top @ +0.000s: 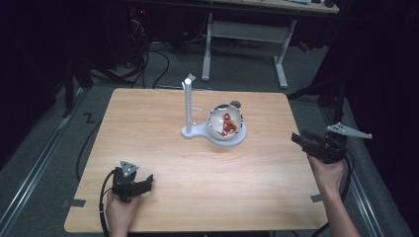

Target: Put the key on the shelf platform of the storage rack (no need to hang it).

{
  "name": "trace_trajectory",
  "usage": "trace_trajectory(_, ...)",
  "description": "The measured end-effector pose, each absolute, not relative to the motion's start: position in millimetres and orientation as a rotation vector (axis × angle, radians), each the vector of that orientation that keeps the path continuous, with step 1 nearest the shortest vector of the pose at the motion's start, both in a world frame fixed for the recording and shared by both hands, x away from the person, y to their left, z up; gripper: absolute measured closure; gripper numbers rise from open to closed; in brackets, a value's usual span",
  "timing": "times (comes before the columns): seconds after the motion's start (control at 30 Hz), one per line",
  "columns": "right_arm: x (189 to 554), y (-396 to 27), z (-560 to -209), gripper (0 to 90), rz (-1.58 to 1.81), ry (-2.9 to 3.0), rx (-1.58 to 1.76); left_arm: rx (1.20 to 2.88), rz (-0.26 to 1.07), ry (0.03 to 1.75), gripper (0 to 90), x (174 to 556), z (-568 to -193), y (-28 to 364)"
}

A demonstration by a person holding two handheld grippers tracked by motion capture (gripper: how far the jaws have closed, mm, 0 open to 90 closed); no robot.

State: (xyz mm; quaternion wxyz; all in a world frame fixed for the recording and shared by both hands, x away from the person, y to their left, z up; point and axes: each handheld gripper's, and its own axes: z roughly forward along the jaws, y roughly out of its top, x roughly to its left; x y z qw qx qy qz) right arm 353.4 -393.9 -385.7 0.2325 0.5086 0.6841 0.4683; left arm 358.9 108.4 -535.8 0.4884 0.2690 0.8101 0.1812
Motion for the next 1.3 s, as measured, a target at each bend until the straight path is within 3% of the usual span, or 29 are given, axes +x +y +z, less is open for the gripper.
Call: trace_trajectory(1.3, 310, -378, -414, 48.0, 1.349, 1.919, 1.365, 0.644, 0.440, 1.973, 20.3, 359, -536, 108)
